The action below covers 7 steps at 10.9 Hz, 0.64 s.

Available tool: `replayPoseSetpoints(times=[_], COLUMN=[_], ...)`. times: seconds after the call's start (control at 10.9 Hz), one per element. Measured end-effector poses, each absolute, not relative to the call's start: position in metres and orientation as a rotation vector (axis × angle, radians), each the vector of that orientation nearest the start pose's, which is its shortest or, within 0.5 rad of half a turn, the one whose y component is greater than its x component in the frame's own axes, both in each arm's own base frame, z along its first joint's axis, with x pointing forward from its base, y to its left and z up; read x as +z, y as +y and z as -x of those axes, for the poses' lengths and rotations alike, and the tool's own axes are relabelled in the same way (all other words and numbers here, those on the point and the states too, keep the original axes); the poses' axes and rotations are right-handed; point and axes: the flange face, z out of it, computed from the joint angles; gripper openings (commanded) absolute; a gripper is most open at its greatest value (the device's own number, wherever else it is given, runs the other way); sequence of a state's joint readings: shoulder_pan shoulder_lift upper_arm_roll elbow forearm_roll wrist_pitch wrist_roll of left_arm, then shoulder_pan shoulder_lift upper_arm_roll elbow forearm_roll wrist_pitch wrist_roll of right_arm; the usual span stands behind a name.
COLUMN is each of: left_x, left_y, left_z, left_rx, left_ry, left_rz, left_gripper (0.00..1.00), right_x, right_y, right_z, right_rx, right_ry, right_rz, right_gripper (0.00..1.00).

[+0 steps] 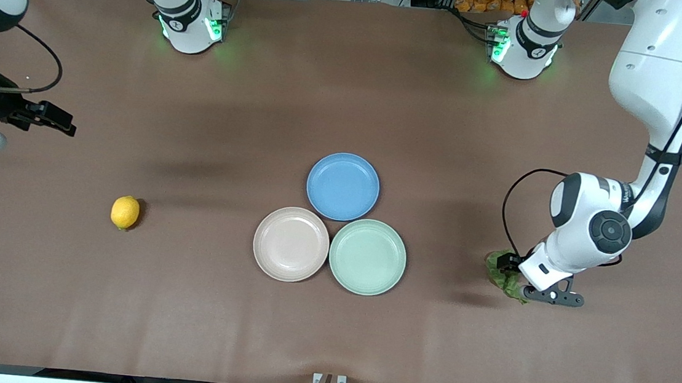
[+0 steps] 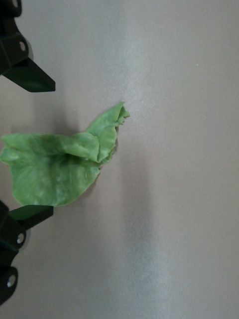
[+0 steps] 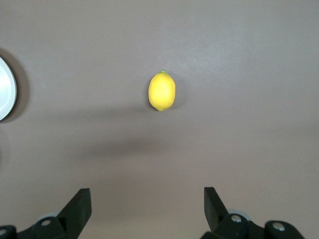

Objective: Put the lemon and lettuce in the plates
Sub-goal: 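Carry the lettuce with the left gripper while the right gripper reaches the lemon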

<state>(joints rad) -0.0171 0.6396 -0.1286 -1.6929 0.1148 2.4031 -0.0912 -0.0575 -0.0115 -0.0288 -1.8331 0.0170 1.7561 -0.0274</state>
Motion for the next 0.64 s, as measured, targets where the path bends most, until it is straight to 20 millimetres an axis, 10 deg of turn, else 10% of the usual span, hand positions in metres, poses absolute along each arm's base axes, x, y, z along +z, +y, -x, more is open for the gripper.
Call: replayPoseSetpoints(times=[0.27, 0.64], left_x=[0.204, 0.177], left_y=[-0.09, -0.091], left_z=[-0.679, -0.677], left_rx=[-0.11, -0.071], left_ry=[0.17, 0.17], left_rz=[3.147, 3.154], left_gripper=[0.75, 0.03], right_x=[0.499, 0.472], right_y=[-0.046, -0.045], right_z=[-0.549, -0.548], right_rx=[0.073, 0.02], right_ry=[0.098, 0.099], right_rz=[3.12, 3.123], right_gripper=[1.0, 1.0])
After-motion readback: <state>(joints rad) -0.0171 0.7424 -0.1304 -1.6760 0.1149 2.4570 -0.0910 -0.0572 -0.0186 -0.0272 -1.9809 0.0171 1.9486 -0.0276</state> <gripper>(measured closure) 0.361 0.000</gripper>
